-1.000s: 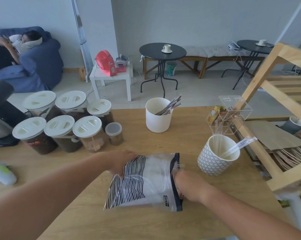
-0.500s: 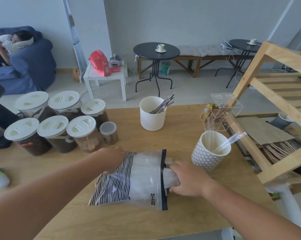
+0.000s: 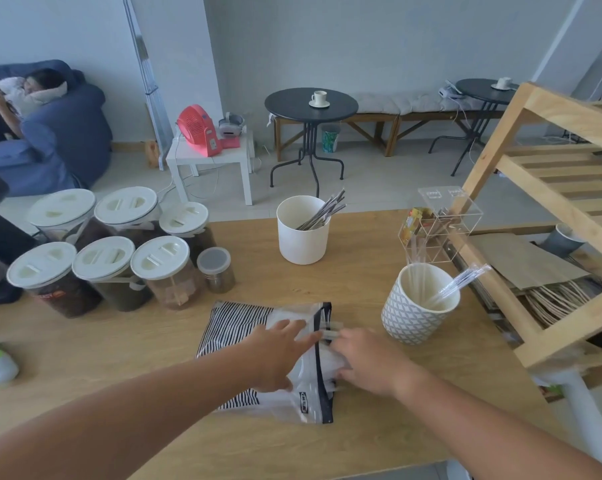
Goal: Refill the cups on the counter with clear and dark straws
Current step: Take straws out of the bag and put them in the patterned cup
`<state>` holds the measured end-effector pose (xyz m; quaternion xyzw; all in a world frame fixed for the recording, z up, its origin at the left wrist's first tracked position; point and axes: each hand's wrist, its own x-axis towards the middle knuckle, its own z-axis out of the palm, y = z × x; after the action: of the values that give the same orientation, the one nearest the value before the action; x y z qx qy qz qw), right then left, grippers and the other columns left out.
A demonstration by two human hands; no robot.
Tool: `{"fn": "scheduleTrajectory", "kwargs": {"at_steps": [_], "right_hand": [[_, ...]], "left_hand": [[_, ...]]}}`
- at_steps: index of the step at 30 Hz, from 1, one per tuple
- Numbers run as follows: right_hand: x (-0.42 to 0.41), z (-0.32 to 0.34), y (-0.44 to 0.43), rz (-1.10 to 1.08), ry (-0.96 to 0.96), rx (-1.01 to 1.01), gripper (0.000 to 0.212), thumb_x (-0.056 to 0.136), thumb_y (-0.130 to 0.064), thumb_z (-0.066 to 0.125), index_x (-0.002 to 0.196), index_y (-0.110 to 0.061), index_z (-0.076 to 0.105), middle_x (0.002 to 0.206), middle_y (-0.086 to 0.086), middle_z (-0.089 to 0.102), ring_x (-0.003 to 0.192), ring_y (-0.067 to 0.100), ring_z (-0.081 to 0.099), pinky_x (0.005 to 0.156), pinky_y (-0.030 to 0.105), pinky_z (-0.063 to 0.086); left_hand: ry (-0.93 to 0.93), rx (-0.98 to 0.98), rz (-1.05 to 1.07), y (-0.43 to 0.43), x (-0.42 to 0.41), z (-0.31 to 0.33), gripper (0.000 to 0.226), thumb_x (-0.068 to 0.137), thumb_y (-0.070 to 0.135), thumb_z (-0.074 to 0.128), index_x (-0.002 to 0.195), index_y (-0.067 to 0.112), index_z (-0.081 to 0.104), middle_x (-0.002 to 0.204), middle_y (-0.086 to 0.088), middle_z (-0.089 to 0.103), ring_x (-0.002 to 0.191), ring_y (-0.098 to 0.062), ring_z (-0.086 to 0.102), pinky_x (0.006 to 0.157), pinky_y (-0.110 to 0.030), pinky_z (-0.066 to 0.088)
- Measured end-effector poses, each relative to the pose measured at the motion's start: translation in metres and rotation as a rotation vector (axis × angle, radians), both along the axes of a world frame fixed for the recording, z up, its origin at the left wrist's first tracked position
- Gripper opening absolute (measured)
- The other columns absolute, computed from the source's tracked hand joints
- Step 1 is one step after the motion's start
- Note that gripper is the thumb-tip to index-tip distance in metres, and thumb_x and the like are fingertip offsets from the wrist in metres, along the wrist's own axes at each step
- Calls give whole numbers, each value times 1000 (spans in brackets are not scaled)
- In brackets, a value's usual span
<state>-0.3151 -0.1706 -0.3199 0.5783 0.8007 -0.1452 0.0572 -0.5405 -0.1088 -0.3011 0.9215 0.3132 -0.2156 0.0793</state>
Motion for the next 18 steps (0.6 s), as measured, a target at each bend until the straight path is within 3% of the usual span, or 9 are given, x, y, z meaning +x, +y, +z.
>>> {"fn": "scheduleTrajectory", "kwargs": {"at_steps": [3, 5, 8, 12, 18], "right_hand": [[8, 2, 1, 0, -22, 9, 28, 101, -36, 64, 125, -24, 68, 120, -6, 62, 112, 18, 61, 101, 41, 52], [13, 2, 3, -13, -46, 1, 29, 100, -34, 62, 126, -23, 67, 117, -5, 61, 112, 20, 60, 98, 40, 52], [11, 2, 6, -44, 1, -17, 53, 93, -44, 62, 143, -27, 56, 120, -9, 53, 112, 16, 53, 96, 37, 49], [-8, 1, 13, -25, 48, -59, 75, 90, -53, 62, 159, -33, 40, 141, -9, 52, 130, 18, 48, 114, 44, 43], [-21, -5, 17, -8, -41, -120, 57, 96, -44, 70, 147, -25, 53, 138, -1, 58, 130, 24, 53, 114, 48, 47]], "left_hand": [[0, 17, 13, 5, -9, -2, 120, 82, 43, 83, 160, 36, -9, 170, -7, 7, 155, -34, 20, 114, -60, 38], [1, 35, 23, 10, -15, -2, 120, 80, 41, 85, 160, 35, -4, 169, -6, 12, 153, -32, 25, 111, -58, 42], [-6, 32, 35, 15, -21, -3, 118, 78, 39, 87, 159, 31, 2, 167, -4, 17, 150, -30, 30, 110, -55, 45], [-18, 26, 24, 17, -23, -6, 120, 75, 37, 89, 158, 34, 3, 166, -2, 19, 150, -30, 31, 109, -54, 45], [-32, 41, 11, 17, -24, -6, 119, 76, 37, 89, 158, 35, 2, 167, -3, 19, 150, -30, 31, 108, -54, 46]]}}
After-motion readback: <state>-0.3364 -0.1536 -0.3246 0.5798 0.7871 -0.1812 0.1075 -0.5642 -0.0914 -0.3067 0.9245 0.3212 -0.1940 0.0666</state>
